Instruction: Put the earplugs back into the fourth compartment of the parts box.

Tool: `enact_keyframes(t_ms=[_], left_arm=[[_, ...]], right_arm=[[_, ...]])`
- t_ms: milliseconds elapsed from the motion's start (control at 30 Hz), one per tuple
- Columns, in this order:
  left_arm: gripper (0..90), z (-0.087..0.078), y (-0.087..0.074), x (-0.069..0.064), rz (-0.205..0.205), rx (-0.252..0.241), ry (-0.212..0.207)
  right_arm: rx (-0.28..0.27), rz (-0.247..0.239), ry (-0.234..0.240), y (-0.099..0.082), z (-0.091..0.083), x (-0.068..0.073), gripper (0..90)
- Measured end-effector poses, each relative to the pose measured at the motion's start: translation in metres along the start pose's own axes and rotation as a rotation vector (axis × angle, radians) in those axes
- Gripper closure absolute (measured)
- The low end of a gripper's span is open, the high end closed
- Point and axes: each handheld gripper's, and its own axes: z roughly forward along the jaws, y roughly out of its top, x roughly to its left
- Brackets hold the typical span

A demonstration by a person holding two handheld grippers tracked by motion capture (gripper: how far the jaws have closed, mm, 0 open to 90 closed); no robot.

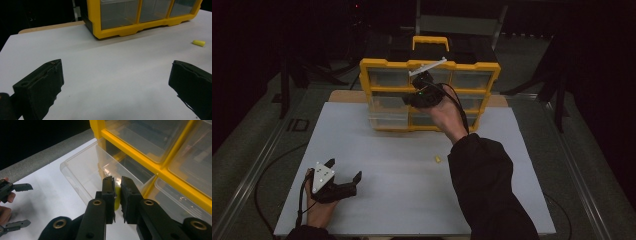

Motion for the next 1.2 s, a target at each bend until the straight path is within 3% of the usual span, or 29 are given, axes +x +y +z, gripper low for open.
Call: enact_keyframes(t_ms=[300, 700, 1200], left_arm=[[0.6, 0.0, 0.0, 0.0, -0.001, 0.001, 0.0], [0.6, 0.0, 0.0, 0.0, -0.001, 0.002, 0.0], [0.6, 0.001, 0.0, 0.0, 0.0, 0.002, 0.002]], right_arm=[[0.01, -0.025, -0.009, 0.0, 0.012, 0.009, 80.9], [0.029, -0.014, -0.011, -0.006, 0.02, 0.008, 78.9], [0.008, -0.021, -0.007, -0.012, 0.017, 0.006, 47.3]])
